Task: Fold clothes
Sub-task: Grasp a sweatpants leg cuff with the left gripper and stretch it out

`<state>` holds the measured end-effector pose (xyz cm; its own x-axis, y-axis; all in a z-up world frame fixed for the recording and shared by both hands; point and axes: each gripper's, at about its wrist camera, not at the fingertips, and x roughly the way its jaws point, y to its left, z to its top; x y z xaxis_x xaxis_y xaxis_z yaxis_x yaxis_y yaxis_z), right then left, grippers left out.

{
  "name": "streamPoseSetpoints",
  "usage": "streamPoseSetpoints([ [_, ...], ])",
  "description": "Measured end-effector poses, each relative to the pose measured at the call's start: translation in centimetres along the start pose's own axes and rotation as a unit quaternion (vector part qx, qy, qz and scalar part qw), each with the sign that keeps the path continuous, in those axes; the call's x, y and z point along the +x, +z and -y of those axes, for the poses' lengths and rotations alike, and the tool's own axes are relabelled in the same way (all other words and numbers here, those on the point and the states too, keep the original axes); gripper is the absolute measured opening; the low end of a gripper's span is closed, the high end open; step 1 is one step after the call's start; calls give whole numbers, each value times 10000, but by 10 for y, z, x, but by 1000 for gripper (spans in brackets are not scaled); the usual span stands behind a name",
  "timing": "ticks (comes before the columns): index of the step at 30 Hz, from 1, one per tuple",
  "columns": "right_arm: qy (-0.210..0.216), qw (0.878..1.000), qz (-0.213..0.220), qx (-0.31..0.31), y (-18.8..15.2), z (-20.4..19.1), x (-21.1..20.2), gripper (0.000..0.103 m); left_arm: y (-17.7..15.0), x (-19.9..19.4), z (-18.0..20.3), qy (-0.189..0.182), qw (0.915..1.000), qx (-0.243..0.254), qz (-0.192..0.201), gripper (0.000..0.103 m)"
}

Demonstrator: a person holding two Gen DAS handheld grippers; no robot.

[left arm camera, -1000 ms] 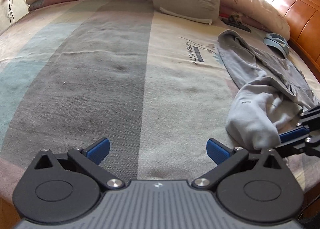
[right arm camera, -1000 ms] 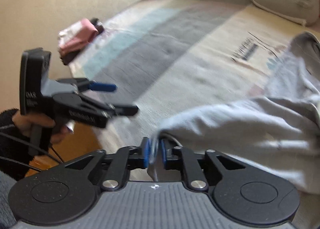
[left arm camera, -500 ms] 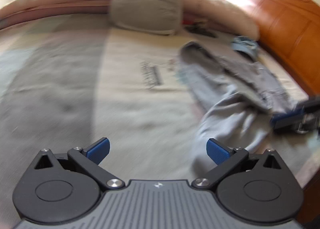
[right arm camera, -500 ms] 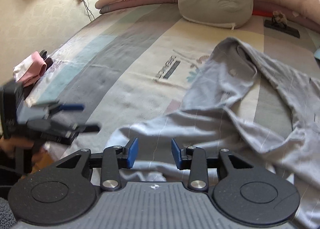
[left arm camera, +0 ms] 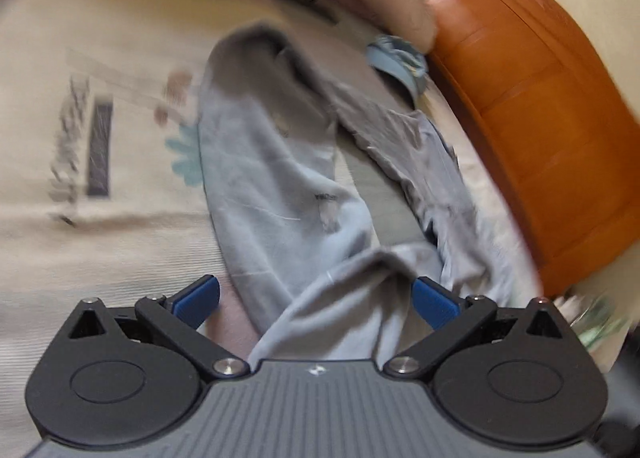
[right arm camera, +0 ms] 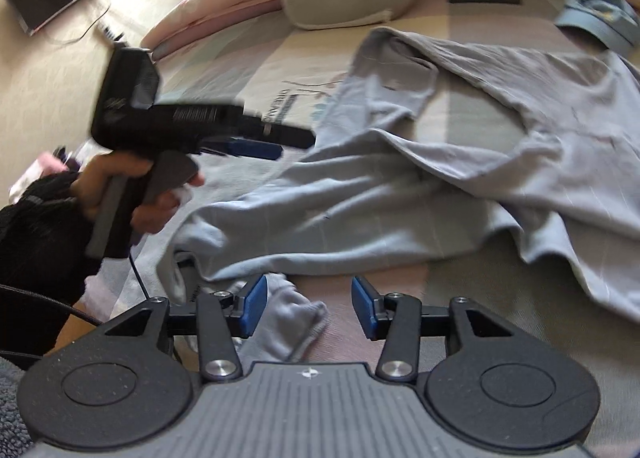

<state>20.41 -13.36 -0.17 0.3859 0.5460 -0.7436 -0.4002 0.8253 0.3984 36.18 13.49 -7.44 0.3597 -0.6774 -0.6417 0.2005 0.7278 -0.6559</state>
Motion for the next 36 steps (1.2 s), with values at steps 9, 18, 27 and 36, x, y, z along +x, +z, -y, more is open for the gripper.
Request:
streamPoseSetpoints([
  [9, 107, 9983, 359, 456, -8, 36, -14, 54, 38, 32, -13, -473, 9959, -715, 279, 102],
  [18, 541, 9974, 424, 231, 2, 50, -15, 56, 10, 22, -17, -876, 9924, -861, 68, 102],
  [27, 632, 9964, 456, 330, 0, 64, -17, 57, 24, 38, -24, -853, 9893, -1166, 197, 63],
  [36, 433, 9962, 456, 606, -10, 82, -18, 60, 36, 33, -47, 17, 9920, -1260, 126, 8],
])
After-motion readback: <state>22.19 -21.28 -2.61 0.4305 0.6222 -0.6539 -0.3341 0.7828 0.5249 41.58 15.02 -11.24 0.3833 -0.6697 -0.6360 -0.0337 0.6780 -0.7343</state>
